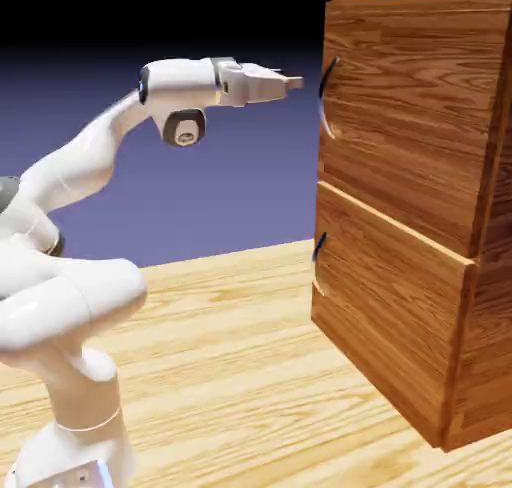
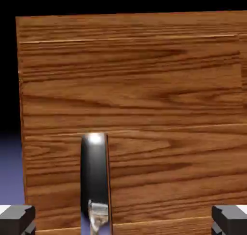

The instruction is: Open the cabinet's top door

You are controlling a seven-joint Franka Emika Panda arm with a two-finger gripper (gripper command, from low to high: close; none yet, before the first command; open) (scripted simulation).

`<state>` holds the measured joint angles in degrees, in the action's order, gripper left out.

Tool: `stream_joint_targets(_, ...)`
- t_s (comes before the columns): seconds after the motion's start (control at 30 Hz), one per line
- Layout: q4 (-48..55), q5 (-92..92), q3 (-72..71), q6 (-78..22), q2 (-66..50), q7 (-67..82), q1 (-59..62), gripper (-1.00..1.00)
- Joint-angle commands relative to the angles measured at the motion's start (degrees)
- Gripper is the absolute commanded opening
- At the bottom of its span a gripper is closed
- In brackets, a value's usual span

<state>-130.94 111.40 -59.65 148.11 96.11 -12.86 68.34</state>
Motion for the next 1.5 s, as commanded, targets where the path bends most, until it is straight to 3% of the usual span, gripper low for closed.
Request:
stream_joint_targets(0.0,0.7,2.5,-1.3,-0.6,1.4,0.7,1.5,1.00)
stream_joint_targets(0.2,8.2,7.1,-3.0,-0.3,-0.2,2.1,9.8,1.00)
stream_joint_targets(0.23,8.2,7.1,-3.0,-0.3,-0.2,2.1,9.8,-1.00)
stream_joint_targets(0.6,-12.5,16.6,4.8,-16.0,1.9,20.4,-6.3,-1.00)
stream_joint_targets(0.9,-29.7,10.6,20.4,-34.1,2.0,32.8,-18.4,-1.00)
stream_joint_targets(1.17,-36.0,-1.3,37.0,-46.8,-0.5,39.8,-21.2,-1.00)
stream_joint_targets(1.47,-36.5,-17.1,55.7,-59.2,-8.1,47.3,-21.3,-1.00)
